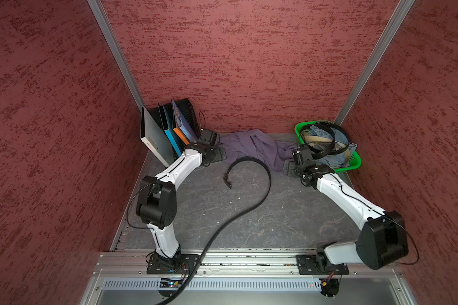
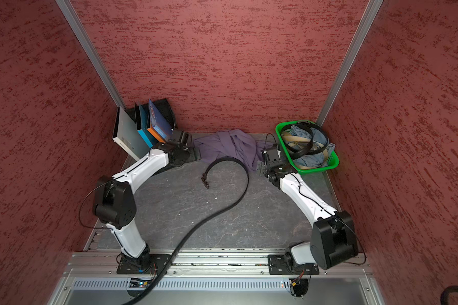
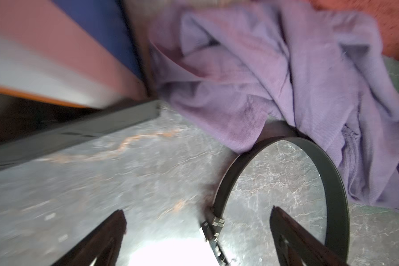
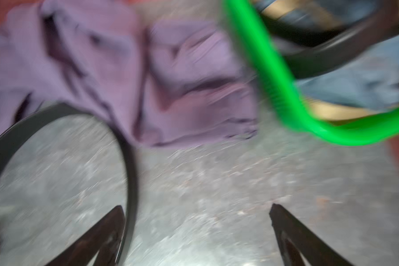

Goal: Remove the belt from the trousers
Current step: Place the belt at the center of the board, then reset both arms

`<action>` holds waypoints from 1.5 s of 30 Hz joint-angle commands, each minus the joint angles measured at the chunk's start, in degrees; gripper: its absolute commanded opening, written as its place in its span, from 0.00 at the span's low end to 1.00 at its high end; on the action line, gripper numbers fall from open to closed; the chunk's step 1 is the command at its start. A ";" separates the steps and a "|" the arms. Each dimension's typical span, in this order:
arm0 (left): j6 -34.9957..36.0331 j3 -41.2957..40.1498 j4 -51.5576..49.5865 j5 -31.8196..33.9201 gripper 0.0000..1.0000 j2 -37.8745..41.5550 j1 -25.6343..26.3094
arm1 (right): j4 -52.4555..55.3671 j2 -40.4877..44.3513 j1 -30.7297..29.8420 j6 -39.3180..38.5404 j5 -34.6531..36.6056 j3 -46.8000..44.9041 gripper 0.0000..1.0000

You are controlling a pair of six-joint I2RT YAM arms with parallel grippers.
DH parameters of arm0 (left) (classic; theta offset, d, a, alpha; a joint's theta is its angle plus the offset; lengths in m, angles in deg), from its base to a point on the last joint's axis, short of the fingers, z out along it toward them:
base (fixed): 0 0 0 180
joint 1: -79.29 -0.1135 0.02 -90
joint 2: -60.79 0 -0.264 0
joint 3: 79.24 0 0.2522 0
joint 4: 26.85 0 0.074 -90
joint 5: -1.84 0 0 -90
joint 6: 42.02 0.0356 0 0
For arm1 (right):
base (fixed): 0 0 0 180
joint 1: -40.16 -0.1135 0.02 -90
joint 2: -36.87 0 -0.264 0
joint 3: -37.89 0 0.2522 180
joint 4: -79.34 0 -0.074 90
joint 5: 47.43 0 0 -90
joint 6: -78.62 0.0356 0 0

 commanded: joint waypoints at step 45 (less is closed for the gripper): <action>23.79 -65.11 93.49 -5.25 1.00 11.85 -20.67 | -90.57 -8.96 15.90 -24.23 -24.11 -43.22 0.99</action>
